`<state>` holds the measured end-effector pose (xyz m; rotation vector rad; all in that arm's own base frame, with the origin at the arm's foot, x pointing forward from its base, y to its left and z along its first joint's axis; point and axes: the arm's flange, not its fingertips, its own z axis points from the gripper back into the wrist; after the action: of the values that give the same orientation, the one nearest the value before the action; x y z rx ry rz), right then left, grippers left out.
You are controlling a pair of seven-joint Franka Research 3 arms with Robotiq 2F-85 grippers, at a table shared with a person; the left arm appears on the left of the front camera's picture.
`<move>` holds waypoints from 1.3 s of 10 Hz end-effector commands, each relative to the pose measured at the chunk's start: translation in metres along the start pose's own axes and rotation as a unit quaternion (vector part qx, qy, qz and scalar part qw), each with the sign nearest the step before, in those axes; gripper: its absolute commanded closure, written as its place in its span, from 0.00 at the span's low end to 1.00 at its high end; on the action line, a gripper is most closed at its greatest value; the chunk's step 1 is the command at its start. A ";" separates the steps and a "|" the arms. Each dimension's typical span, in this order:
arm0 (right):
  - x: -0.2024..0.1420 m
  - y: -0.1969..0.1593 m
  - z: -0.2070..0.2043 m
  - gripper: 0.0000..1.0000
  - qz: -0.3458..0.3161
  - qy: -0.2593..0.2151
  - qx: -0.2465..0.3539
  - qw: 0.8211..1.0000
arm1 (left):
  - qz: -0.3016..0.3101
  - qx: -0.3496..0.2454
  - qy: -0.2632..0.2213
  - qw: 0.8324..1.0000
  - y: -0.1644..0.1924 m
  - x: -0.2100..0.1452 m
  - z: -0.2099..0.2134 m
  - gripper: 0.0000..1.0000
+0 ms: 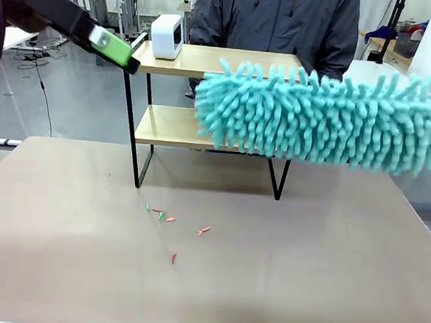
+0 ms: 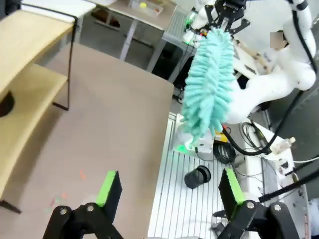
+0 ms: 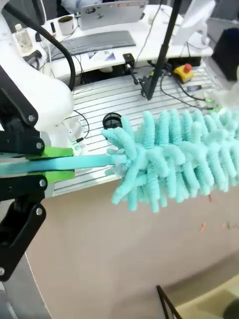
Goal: Clean the shelf.
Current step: Hand the Duster back to the human.
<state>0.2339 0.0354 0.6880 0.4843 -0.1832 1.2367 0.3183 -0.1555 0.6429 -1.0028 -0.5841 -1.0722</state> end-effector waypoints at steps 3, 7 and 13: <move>0.045 -0.027 -0.023 0.88 0.024 0.088 0.041 0.995 | -0.033 -0.004 0.006 0.999 0.001 0.013 -0.018 0.00; 0.105 -0.072 -0.066 0.88 0.003 0.127 0.184 0.975 | -0.085 -0.005 0.046 0.995 0.021 0.033 -0.073 0.00; 0.112 -0.107 -0.082 0.88 -0.048 0.060 0.216 0.973 | -0.068 -0.070 0.114 0.989 0.038 0.022 -0.127 0.00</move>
<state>0.3594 0.1344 0.6289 0.7693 0.2355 1.2542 0.3548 -0.2741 0.5799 -0.9312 -0.4357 -1.3177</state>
